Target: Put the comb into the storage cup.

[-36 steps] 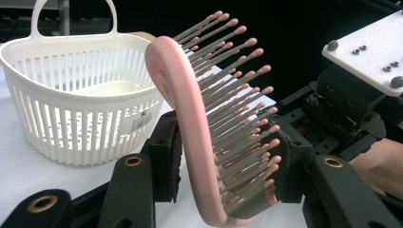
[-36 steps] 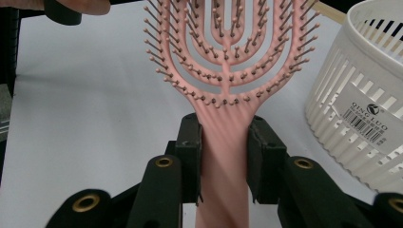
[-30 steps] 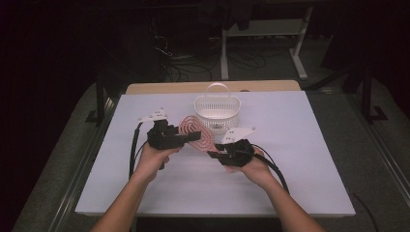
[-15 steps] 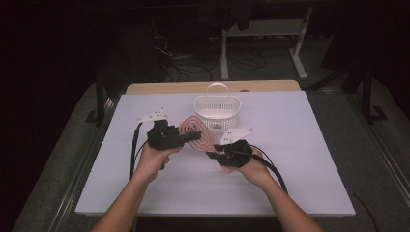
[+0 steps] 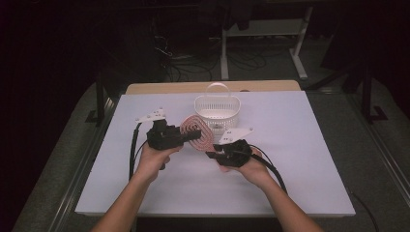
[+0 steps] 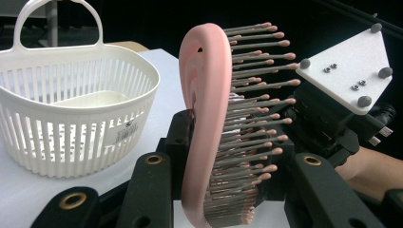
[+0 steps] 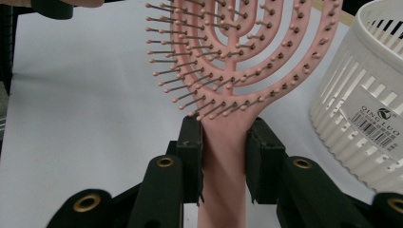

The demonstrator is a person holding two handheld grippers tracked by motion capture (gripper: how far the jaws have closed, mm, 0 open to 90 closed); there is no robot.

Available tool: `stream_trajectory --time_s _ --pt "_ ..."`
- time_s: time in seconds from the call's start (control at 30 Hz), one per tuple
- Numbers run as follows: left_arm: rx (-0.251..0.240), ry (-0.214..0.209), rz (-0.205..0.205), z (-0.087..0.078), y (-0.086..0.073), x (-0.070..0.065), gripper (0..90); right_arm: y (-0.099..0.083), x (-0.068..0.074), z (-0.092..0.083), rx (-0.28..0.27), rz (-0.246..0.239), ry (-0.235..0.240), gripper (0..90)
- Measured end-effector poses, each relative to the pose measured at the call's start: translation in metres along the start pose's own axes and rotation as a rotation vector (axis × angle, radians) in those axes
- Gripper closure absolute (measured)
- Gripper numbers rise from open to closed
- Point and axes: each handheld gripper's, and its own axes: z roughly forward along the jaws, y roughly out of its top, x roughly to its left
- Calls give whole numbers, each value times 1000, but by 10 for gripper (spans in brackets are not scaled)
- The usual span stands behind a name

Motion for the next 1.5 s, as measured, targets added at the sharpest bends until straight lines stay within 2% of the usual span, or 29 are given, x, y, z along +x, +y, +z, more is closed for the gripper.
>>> stream_trajectory --time_s 0.33,0.6,0.9,1.0,1.2,1.3,1.5 --pt "-23 22 7 -6 2 2 648 -1 -2 0 -5 31 20 571" --pt "-40 42 9 -14 3 6 648 -2 -5 -2 -11 61 4 448" --pt "-51 61 13 -21 5 8 648 -7 -11 -5 14 86 -9 292" --pt "-55 66 13 -24 5 9 648 -8 -11 -5 39 83 -39 241" --pt "-67 76 14 -31 7 11 648 -16 -15 -7 42 124 -16 135" --pt "-73 81 13 -33 8 12 649 -19 -17 -9 43 142 -29 118" --pt "-79 89 15 -38 9 13 649 -24 -22 -13 33 169 -38 7"
